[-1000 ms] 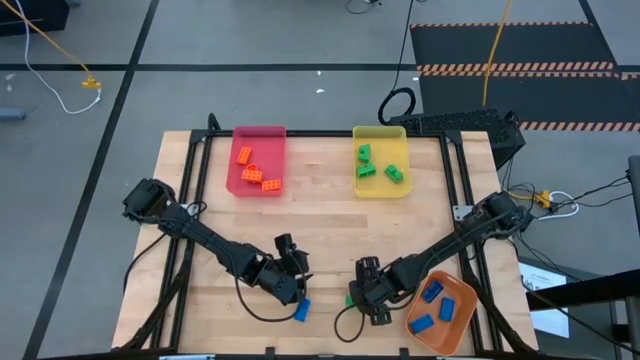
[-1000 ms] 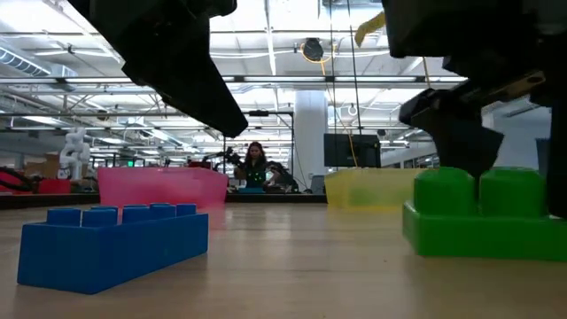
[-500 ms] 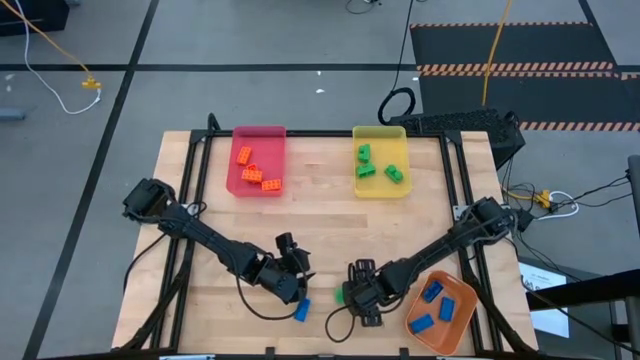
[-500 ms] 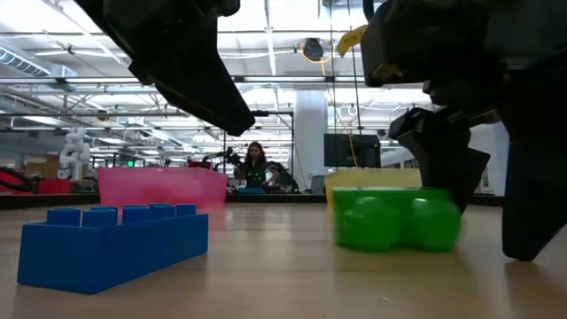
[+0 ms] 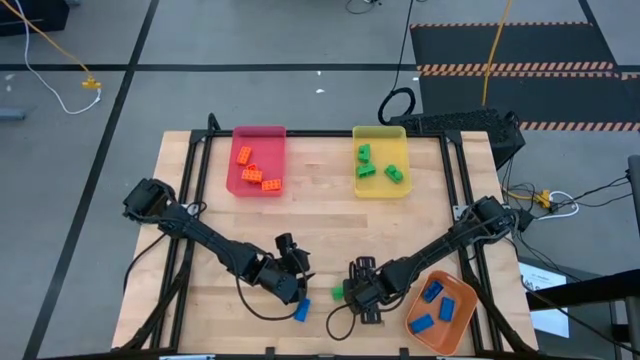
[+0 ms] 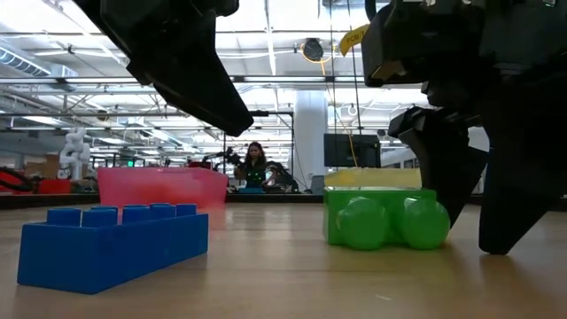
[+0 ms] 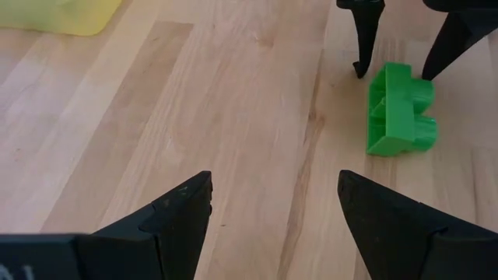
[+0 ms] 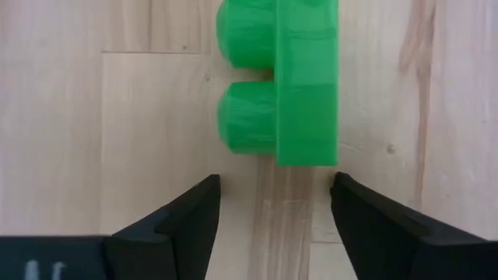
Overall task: Sort & place blocks by color
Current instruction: Put the green game piece into the yellow bin, then put the blue game piece into the orange bin
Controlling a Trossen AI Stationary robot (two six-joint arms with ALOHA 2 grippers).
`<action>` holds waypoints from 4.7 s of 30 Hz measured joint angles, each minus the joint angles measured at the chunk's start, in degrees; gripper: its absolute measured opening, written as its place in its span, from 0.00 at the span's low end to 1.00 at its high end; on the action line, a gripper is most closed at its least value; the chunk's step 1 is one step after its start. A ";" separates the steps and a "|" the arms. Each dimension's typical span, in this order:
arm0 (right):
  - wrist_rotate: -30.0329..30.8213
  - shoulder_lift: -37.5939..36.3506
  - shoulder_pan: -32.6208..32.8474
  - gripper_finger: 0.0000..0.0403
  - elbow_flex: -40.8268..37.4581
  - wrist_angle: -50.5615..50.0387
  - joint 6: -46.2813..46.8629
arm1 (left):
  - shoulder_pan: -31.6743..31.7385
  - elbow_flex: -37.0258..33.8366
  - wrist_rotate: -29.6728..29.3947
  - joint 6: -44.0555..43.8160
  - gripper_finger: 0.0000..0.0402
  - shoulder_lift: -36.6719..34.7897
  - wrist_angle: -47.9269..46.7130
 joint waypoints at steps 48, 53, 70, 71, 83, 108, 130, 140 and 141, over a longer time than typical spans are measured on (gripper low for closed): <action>-1.26 -3.16 -2.01 0.84 -0.20 15.99 -6.76 | -0.07 0.00 0.24 -0.13 0.69 0.01 -1.44; -1.11 -0.58 -2.00 0.80 -0.17 15.82 -5.06 | -0.09 0.00 0.25 -0.57 0.69 0.02 -1.94; -0.07 -0.65 -3.51 0.37 -0.11 15.64 -5.27 | -0.11 0.00 0.24 -0.76 0.69 0.02 -2.06; 1.16 -0.95 -3.77 0.37 -0.11 14.63 -5.33 | -0.11 0.00 0.24 -0.75 0.69 0.02 -2.04; 25.44 -18.74 -13.46 0.37 -0.11 -2.68 -13.63 | -0.11 0.00 0.22 -0.94 0.69 0.07 -2.21; 21.54 -33.07 -49.99 0.37 -5.17 -15.79 -24.60 | -0.13 0.00 1.31 -1.17 0.69 0.07 -3.26; 14.22 -34.17 -50.51 0.93 -14.06 -4.01 -17.44 | -0.13 0.00 1.49 -1.55 0.69 0.07 -3.15; 0.28 -38.58 -38.82 0.93 -14.08 5.47 -9.69 | -0.96 0.02 25.77 -14.89 0.69 -4.99 -4.81; -0.21 -38.64 -37.10 0.93 -14.08 7.56 -10.16 | -1.33 0.02 25.80 -15.50 0.69 -5.89 -5.01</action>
